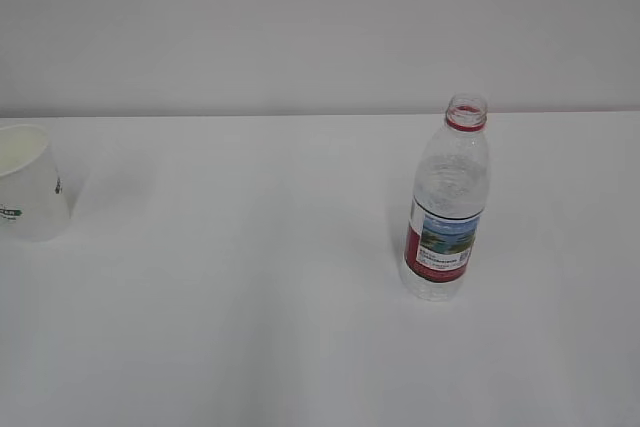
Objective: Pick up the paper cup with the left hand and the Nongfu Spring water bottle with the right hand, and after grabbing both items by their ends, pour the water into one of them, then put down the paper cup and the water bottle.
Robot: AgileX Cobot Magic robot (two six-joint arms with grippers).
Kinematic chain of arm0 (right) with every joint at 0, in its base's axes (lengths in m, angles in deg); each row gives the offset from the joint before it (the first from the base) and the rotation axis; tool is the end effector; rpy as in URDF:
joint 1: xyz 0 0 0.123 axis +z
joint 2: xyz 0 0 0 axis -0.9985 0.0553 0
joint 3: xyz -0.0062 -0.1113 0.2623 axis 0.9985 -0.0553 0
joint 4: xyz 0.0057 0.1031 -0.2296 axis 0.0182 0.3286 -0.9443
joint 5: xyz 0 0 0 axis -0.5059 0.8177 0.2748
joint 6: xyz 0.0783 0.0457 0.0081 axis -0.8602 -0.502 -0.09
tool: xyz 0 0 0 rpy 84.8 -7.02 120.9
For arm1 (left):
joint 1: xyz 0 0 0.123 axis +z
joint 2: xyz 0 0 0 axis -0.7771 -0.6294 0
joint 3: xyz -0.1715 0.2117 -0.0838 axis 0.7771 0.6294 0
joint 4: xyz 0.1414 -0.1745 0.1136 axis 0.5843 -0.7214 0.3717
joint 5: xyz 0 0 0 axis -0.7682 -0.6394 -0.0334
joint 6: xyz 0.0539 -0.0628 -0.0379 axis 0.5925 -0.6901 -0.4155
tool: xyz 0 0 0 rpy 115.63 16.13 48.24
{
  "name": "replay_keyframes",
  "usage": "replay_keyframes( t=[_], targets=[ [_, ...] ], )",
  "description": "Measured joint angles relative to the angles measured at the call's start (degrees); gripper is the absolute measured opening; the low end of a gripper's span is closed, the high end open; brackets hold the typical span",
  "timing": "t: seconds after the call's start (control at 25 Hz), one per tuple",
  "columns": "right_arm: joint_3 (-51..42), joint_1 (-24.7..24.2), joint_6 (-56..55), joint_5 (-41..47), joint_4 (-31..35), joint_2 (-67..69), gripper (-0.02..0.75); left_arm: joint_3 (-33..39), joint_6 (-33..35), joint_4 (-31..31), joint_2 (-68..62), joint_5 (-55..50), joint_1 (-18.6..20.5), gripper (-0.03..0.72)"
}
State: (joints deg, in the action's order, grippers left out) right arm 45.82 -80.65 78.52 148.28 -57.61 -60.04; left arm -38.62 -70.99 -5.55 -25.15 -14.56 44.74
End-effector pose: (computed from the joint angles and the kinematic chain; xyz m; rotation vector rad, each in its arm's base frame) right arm -0.0103 -0.0025 0.2757 -0.0647 2.0712 0.0722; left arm -0.0088 -0.0039 0.2863 0.0987 2.0182 -0.1515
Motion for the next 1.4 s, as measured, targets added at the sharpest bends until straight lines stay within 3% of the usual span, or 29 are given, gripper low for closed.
replay_keyframes(
  t=[0.64,1.4],
  targets=[
    [0.3,0.0,0.6,-15.3,-1.1,0.0,0.591,-0.6,0.0,2.5,0.0,15.4,0.0,0.570],
    [-0.4,0.0,1.0,-24.7,-3.9,0.0,0.591,-0.6,0.0,5.9,-4.1,27.3,0.0,0.570]
  ],
)
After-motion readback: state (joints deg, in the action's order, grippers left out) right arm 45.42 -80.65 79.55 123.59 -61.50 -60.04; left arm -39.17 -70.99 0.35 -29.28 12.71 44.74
